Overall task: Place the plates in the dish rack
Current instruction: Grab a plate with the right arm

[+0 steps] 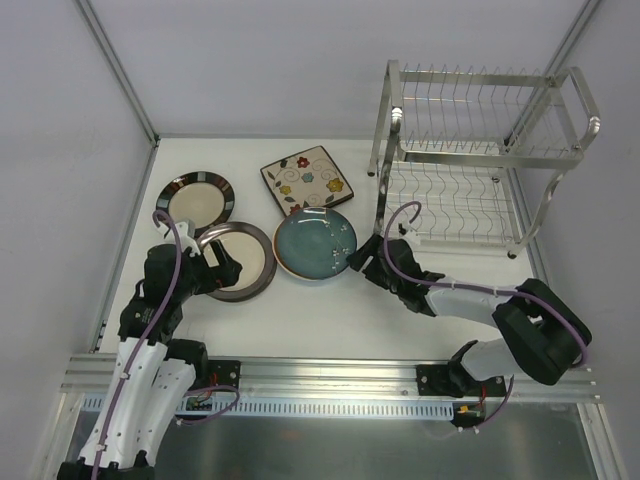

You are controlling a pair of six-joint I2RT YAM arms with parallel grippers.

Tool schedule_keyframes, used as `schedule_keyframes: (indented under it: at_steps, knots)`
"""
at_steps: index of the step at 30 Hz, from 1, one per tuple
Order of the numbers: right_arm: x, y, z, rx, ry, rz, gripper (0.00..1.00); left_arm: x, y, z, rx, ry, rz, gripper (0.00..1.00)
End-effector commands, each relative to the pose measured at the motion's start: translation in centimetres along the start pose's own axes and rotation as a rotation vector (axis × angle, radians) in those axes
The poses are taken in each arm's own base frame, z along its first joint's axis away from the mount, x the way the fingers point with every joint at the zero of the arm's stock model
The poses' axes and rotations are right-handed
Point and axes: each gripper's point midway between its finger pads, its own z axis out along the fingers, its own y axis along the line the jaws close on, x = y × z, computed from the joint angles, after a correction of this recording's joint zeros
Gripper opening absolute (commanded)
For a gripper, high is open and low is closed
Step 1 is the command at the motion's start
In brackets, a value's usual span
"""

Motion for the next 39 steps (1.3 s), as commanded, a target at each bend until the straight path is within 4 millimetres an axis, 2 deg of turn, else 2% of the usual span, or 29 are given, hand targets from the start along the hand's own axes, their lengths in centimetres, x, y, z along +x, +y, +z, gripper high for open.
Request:
schedule_keyframes:
  at_steps: [1,4,9,15,18,25,33,34,39]
  knots:
    - [-1.8,3.7,0.8,-0.064,-0.105,0.088,0.74,-0.6,0.0,0.3,-0.012,-0.027,0.038,0.99]
    - [-1.1,3.9,1.5,-0.056,-0.107,0.119,0.74,-0.4,0.0,0.4,-0.016,-0.019,0.055,0.99]
    - [-0.4,2.7,2.1,-0.028,-0.114,0.156,0.7,-0.4,0.0,0.3,-0.025,-0.024,0.066,0.99]
    - [-0.1,2.3,2.6,-0.01,-0.118,0.171,0.69,-0.2,-0.2,0.3,-0.021,-0.015,0.07,0.99]
    - [0.0,2.2,2.8,-0.006,-0.123,0.18,0.65,-0.2,-0.1,0.3,-0.024,-0.016,0.069,0.99]
    - [0.0,2.7,3.1,-0.026,-0.127,0.196,0.45,0.1,-0.3,0.4,-0.018,-0.001,0.076,0.99]
    - [0.2,3.4,2.4,-0.049,-0.116,0.197,0.19,0.1,-0.3,0.3,-0.018,-0.003,0.076,0.99]
    - [0.3,3.3,2.3,-0.049,-0.113,0.196,0.12,0.1,-0.4,0.3,-0.016,-0.004,0.076,0.99]
    - [0.1,3.4,1.5,-0.052,-0.113,0.197,0.01,0.1,-0.4,0.3,-0.014,-0.005,0.074,0.99]
